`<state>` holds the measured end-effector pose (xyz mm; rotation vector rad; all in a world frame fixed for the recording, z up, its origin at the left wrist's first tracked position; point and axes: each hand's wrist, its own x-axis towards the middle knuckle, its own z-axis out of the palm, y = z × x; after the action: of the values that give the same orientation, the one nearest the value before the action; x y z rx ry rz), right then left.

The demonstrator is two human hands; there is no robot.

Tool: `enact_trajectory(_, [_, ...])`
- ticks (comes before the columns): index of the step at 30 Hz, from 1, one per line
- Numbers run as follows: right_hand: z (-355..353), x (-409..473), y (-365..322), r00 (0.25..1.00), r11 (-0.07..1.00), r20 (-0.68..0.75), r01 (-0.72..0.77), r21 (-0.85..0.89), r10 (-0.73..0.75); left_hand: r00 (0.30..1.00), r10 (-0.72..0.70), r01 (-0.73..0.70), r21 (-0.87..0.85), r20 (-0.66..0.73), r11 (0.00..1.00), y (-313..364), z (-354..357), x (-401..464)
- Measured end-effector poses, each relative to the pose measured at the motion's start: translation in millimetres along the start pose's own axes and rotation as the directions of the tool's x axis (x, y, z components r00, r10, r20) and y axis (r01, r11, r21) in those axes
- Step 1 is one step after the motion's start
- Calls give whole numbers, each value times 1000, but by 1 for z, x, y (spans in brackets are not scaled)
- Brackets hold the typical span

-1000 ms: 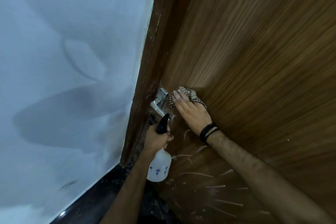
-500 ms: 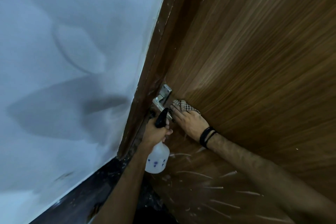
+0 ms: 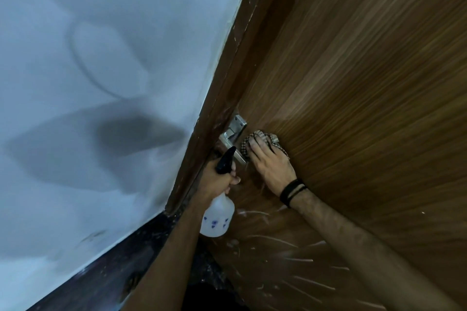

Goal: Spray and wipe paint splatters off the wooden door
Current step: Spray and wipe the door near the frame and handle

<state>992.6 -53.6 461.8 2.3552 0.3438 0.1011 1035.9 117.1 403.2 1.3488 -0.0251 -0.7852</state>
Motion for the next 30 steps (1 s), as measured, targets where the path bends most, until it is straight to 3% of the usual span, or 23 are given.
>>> enact_trajectory(5, [-11,-9,20,990,992,-65,-127,15,127,1000,8,-8,2,5,1000,7,-13,2])
enact_trajectory(8, [-26,25,26,924,945,-200,-309,103,324,1000,6,-6,39,9,999,14,-20,3])
enact_trajectory(10, [-32,51,27,899,925,-227,-349,148,375,1000,-7,6,66,19,998,18,-25,4])
enact_trajectory(18, [-12,54,-16,961,915,28,-272,297,277,998,-13,4,138,62,990,33,-43,5])
enact_trajectory(25, [-19,50,-17,957,899,39,-283,334,287,997,-65,59,178,29,982,26,-52,3])
enact_trajectory(30, [-15,78,-30,926,749,-8,-301,591,378,994,-100,105,236,-35,966,26,-46,5])
